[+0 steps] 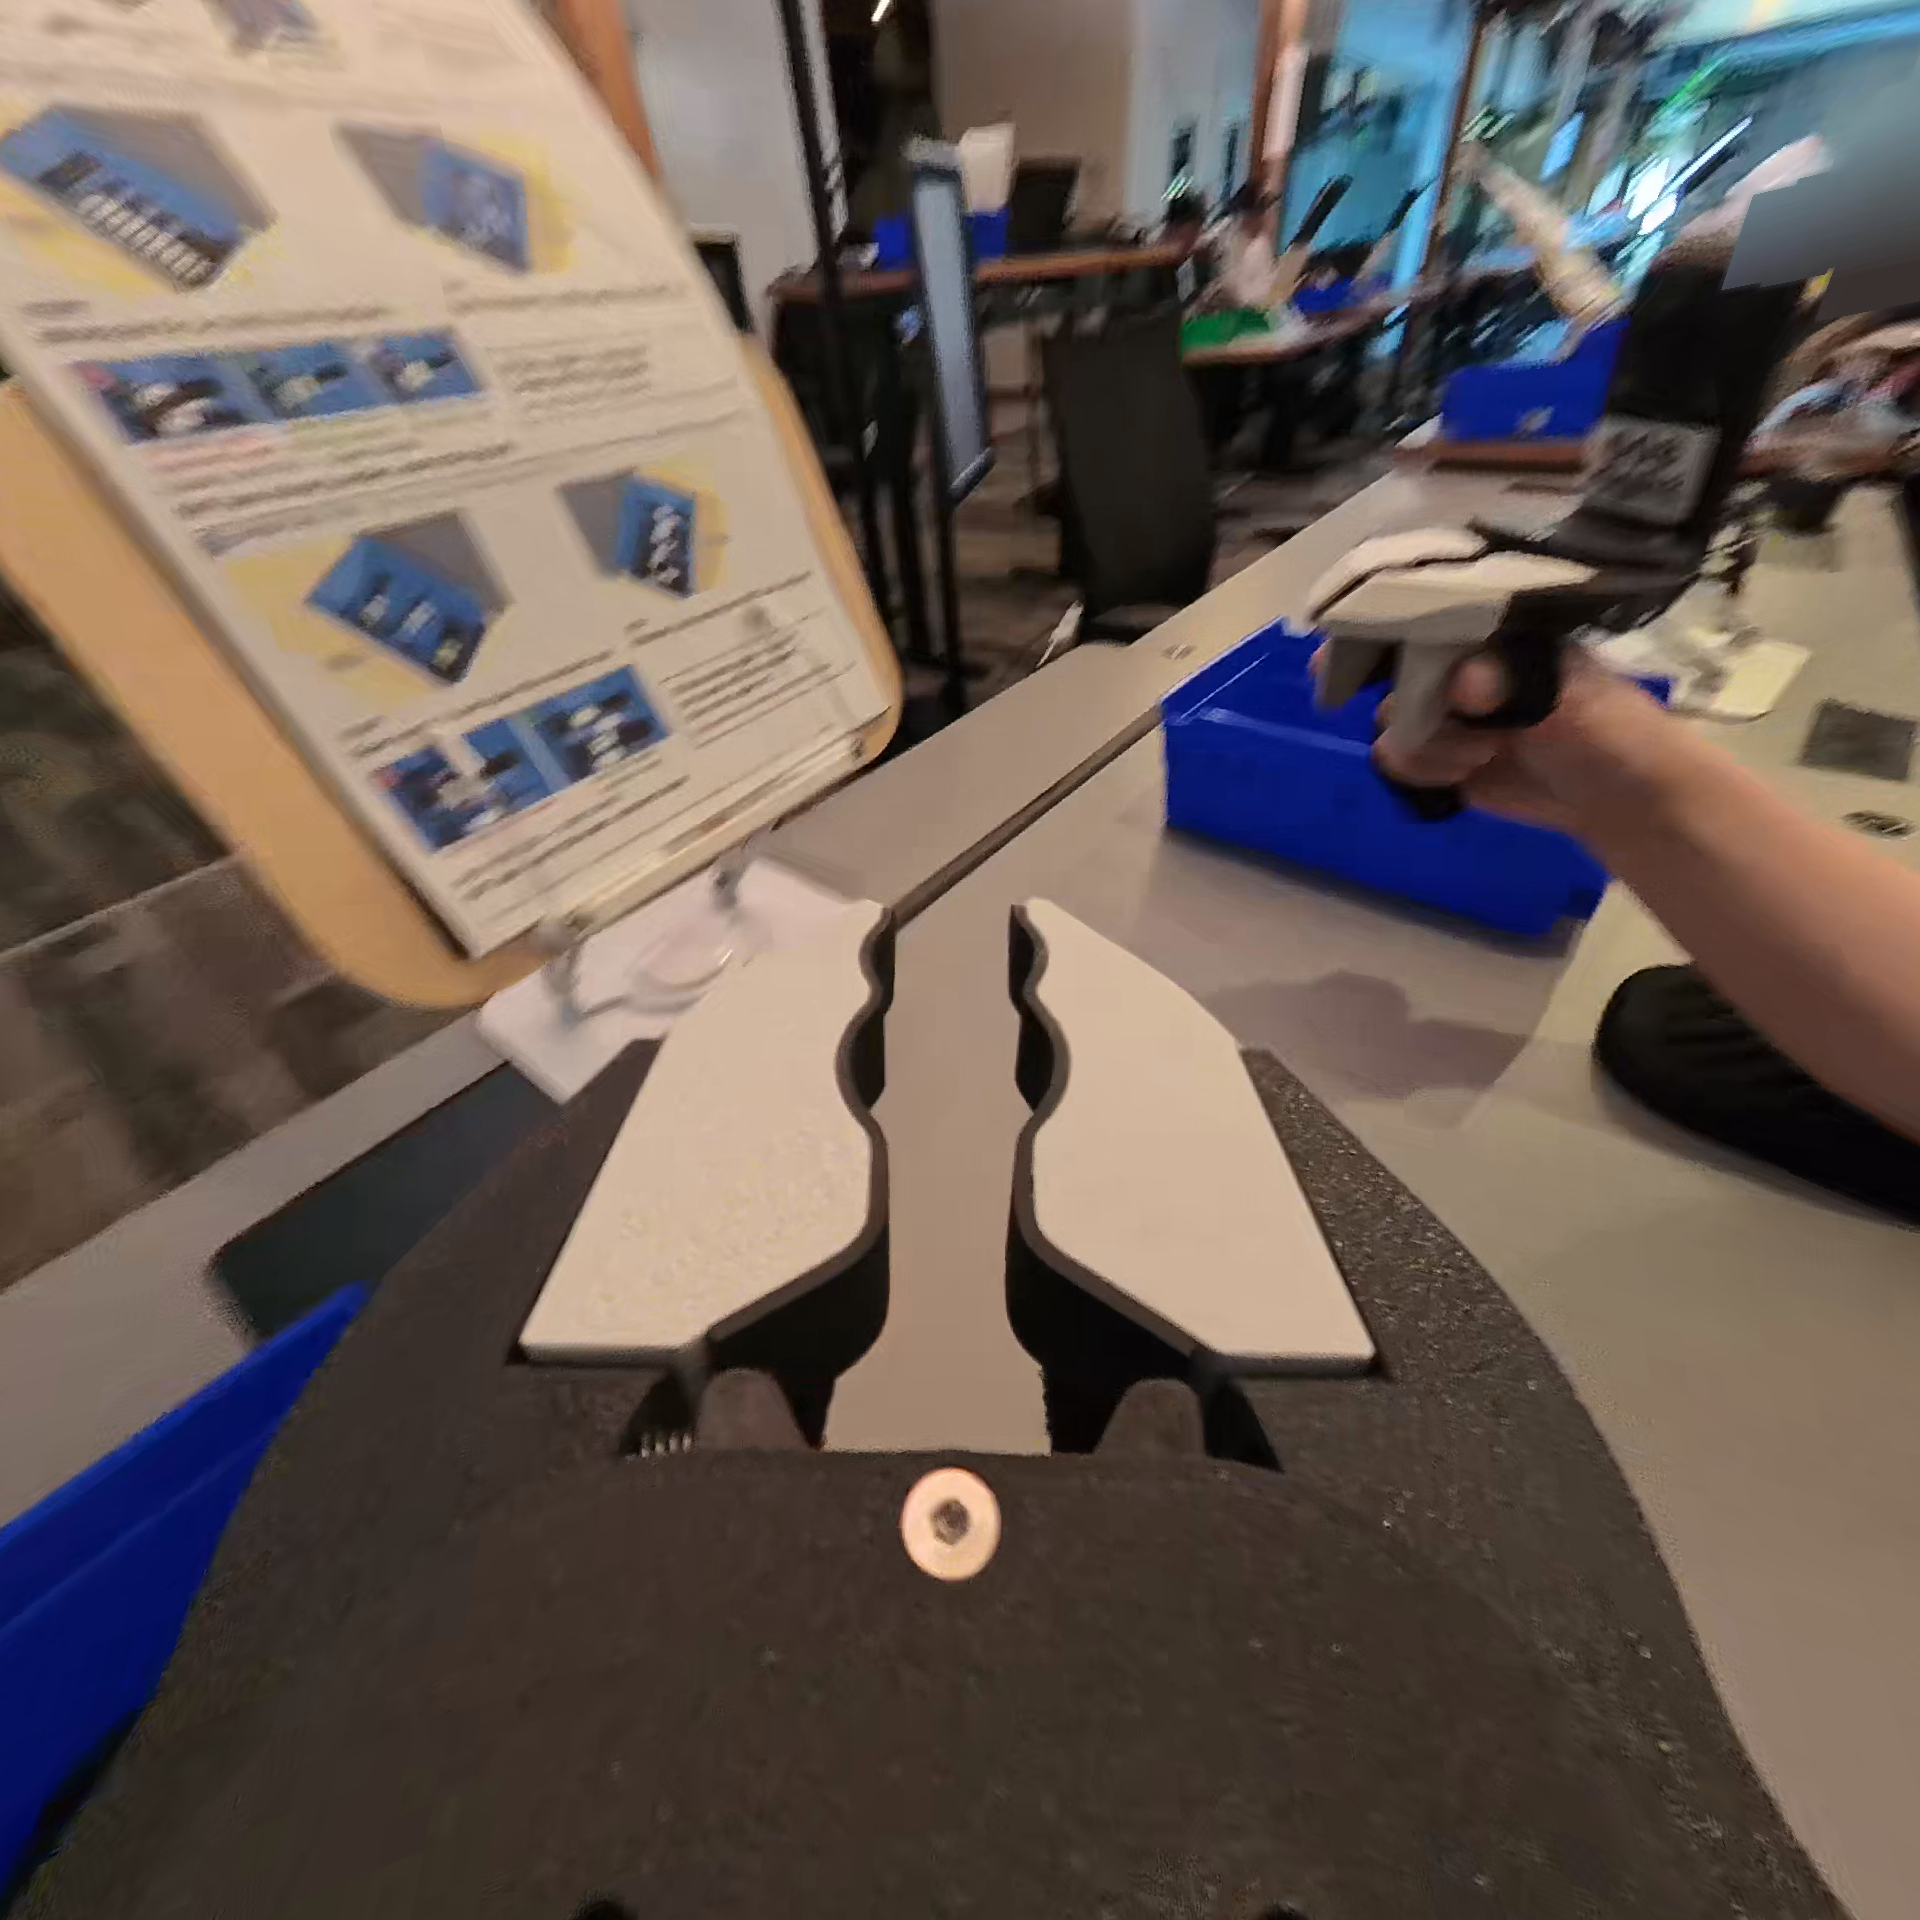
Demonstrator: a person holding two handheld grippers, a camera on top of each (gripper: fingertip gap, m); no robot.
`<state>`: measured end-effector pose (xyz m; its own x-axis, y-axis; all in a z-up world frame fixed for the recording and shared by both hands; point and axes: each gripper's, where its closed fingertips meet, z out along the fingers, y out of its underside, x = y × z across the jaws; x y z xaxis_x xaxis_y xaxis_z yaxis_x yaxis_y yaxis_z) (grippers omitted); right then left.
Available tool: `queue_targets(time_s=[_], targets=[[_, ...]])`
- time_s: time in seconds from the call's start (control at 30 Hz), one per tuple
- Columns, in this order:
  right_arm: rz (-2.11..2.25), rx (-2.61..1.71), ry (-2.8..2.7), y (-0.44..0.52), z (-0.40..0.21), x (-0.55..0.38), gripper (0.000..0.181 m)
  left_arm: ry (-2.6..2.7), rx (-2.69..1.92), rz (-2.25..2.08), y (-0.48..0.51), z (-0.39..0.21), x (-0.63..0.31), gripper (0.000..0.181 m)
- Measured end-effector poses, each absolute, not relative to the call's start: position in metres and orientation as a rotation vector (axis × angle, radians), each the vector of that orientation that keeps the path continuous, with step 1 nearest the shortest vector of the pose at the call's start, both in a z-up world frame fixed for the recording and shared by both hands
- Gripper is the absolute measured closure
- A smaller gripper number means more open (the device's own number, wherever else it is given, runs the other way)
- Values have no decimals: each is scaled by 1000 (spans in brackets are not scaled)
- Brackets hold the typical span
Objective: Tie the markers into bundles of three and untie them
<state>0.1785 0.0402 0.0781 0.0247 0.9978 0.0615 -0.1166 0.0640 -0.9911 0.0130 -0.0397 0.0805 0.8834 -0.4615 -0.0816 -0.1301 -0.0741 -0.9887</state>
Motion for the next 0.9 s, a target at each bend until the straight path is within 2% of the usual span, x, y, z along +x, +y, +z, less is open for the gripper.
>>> queue_targets(time_s=[0.07, 0.2, 0.47, 0.73, 0.9], targets=[[1148, -1094, -1143, 45, 78, 183, 178, 433, -1739, -224, -55, 73, -20, 164], [1030, -1127, -1150, 56, 77, 191, 166, 403, -2006, -157, -103, 43, -79, 181], [973, -1148, -1243, 55, 63, 184, 160, 574, -2361, -43, -172, -36, -131, 175], [935, -1175, -1266, 59, 51, 182, 160, 1175, -2618, 253, -177, -115, -158, 171], [906, -1218, -1289, 67, 37, 178, 160, 1312, -2645, 281, -168, -143, -169, 168]])
